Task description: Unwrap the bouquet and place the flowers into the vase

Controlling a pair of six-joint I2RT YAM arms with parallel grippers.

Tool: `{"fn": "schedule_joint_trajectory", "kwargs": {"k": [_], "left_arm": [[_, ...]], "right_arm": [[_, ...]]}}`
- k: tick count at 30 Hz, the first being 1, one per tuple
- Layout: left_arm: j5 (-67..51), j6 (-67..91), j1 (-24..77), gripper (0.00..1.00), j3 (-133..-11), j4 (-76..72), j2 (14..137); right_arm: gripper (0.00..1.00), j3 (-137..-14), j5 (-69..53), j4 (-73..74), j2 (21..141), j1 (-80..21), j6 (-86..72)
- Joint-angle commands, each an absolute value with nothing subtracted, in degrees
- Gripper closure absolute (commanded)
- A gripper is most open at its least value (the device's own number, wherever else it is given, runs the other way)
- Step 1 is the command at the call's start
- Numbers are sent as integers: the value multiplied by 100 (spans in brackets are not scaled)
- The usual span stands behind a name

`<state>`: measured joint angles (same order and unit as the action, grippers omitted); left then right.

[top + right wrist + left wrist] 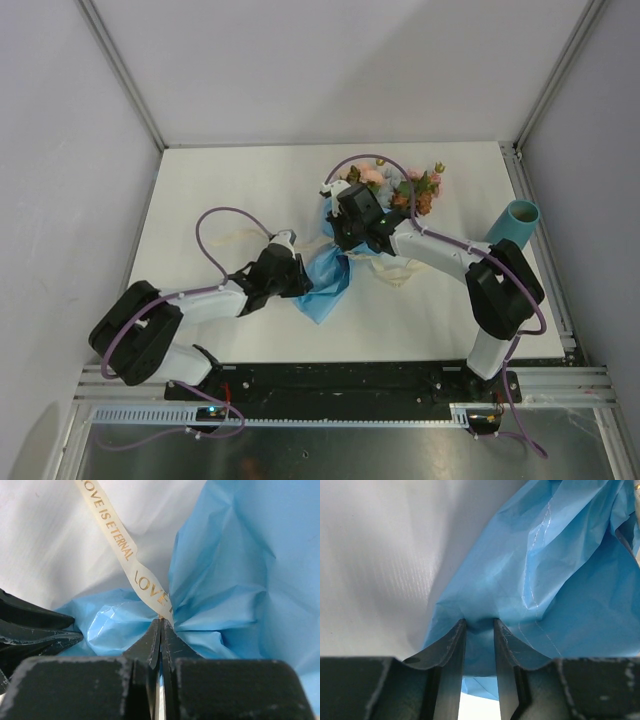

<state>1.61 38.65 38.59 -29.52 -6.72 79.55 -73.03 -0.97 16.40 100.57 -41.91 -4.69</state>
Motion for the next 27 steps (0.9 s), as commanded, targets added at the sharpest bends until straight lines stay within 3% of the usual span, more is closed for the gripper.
{"fn": "schedule_joint_trajectory", "kwargs": {"k": [1,17,27], "left_arm": [[298,3928,3971,66,-3169,-732,8085],[310,4032,4040,67,-3241,-728,8124],[334,4067,4074,67,-3225,-721,7956]], "right_arm": [[100,-7716,431,1426,9904,-4234,-475],[100,-7838,685,1303,9418,-4293,-895],[69,-6885,-663,1403,9017,-3952,-781]]}}
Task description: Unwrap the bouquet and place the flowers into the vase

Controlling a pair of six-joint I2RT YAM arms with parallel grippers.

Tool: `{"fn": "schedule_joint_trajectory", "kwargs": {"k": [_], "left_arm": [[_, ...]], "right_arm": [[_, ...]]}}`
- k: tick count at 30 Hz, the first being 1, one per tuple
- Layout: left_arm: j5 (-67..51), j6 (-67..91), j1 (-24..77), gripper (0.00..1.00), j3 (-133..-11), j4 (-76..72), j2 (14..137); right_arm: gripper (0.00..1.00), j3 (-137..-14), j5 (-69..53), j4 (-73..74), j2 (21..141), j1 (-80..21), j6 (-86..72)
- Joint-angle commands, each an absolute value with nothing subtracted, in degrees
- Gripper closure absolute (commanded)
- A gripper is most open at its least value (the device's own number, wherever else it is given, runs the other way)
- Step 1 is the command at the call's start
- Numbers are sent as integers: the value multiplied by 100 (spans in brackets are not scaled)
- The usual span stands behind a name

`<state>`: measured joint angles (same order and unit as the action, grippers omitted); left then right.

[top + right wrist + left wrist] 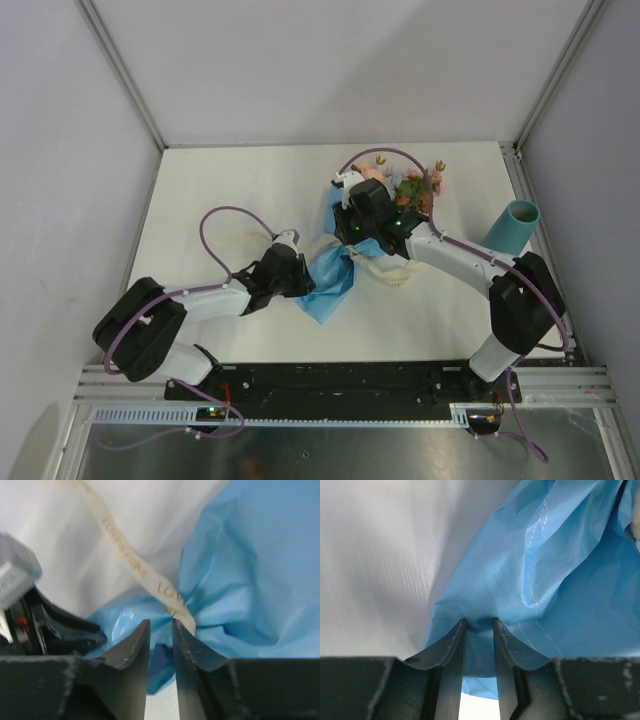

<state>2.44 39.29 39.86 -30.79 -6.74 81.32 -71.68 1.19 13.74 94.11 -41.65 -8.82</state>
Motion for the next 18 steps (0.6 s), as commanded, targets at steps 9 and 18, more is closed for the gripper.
{"fn": "schedule_joint_trajectory", "kwargs": {"k": [9,18], "left_arm": [[392,4102,4161,67,-3204,-723,7977],[370,4082,4176,66,-3247,-727,8035]], "right_arm": [[67,-6778,-1764,1782,9076,-3523,-296],[62,-6872,-1235,1644,9473,-3479,-78]]}}
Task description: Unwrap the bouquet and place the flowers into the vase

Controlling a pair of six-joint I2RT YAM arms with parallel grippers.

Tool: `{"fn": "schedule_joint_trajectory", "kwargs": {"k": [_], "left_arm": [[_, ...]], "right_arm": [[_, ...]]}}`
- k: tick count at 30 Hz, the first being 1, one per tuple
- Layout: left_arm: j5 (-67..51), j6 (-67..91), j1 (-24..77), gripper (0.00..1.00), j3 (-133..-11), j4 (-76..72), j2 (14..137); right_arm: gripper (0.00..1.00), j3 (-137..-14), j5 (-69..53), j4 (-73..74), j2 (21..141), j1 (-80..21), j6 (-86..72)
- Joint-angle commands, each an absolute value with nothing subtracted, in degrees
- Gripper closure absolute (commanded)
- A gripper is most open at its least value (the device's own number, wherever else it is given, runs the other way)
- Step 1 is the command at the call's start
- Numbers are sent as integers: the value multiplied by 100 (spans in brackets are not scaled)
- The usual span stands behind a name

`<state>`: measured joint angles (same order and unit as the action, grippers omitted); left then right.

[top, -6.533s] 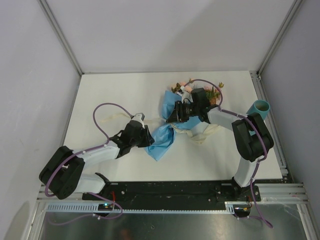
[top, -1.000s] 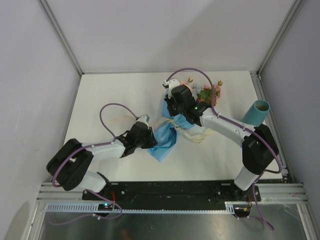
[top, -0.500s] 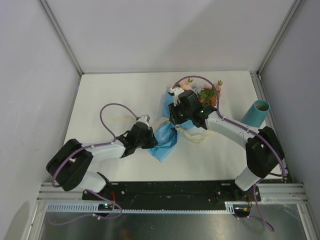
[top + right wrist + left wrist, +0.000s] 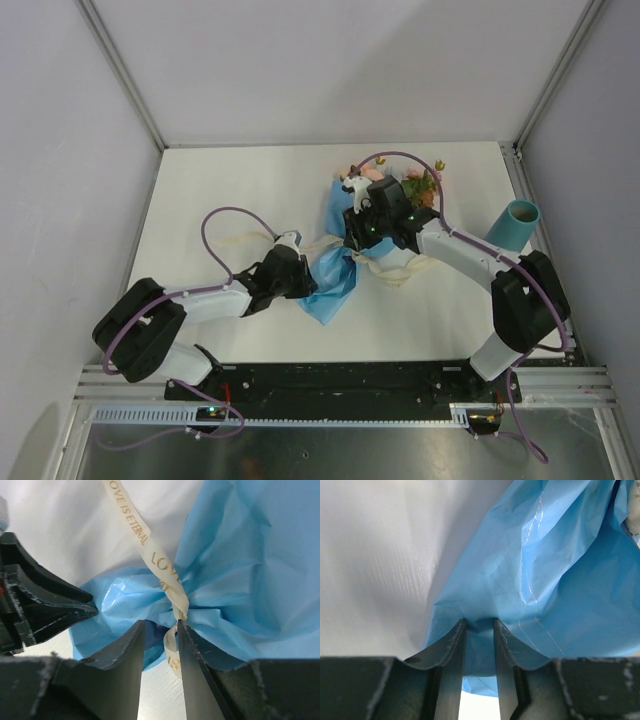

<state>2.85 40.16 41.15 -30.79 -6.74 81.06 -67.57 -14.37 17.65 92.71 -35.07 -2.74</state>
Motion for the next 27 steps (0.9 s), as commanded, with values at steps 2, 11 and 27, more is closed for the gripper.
{"fn": "schedule_joint_trajectory", "kwargs": {"k": [2,11,27], "left_arm": [[367,4079,4177,66,-3251,-729,8047],[391,4061,4177,66,-3284,-729,8071],[433,4062,4238,67,-3359,-663,8466]], "right_arm": [[62,-6906,-1025,1620,9591,-3478,-50],[75,-7097,-838,1684,9936,-3553,-26],[92,-7406,893,1535,9731,-4178,-265]]}}
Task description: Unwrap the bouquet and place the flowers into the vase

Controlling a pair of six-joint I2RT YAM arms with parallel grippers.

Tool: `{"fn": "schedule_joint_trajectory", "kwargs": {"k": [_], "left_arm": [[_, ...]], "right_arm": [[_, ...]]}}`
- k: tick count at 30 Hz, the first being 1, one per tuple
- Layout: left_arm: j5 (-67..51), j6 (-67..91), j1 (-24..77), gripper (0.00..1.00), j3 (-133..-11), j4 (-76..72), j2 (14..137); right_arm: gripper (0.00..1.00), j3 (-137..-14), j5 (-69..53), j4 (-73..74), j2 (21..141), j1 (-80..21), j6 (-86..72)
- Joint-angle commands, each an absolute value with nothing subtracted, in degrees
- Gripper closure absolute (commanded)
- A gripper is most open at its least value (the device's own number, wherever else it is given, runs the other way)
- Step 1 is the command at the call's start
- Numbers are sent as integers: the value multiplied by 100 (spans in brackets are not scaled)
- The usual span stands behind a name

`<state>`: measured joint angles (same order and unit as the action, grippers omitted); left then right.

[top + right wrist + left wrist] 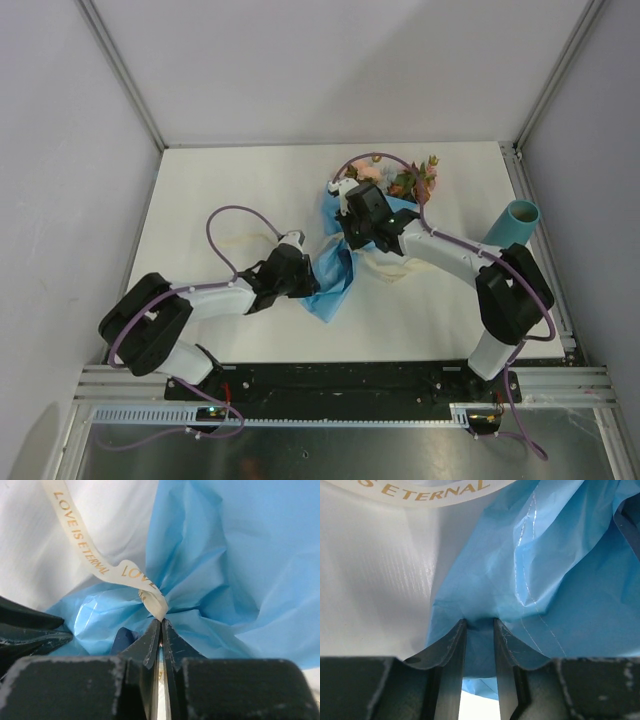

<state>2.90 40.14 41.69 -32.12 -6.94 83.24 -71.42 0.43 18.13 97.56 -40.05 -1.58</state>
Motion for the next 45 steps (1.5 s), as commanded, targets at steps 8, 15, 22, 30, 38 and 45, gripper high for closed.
{"fn": "schedule_joint_trajectory", "kwargs": {"k": [8,15,22,30,38,45], "left_arm": [[399,4083,4252,67,-3412,-634,8501],[506,4074,4325,67,-3341,-603,8377],[541,4136,4326,67,-3322,-580,8344],[577,4179,4367,67,-3300,-597,8288],[547,4190,4409,67,-3348,-598,8298],[560,4193,4432,67,-3364,-598,8313]], "right_arm": [[90,-7072,2751,715,9789,-4538,27],[87,-6603,3738,-249,9704,-4736,640],[84,-6357,3992,-898,9274,-4787,1106],[74,-6441,1933,-2,8916,-4571,671],[61,-6443,-371,986,8850,-3990,105],[59,-6443,-799,1176,9059,-3811,428]]}}
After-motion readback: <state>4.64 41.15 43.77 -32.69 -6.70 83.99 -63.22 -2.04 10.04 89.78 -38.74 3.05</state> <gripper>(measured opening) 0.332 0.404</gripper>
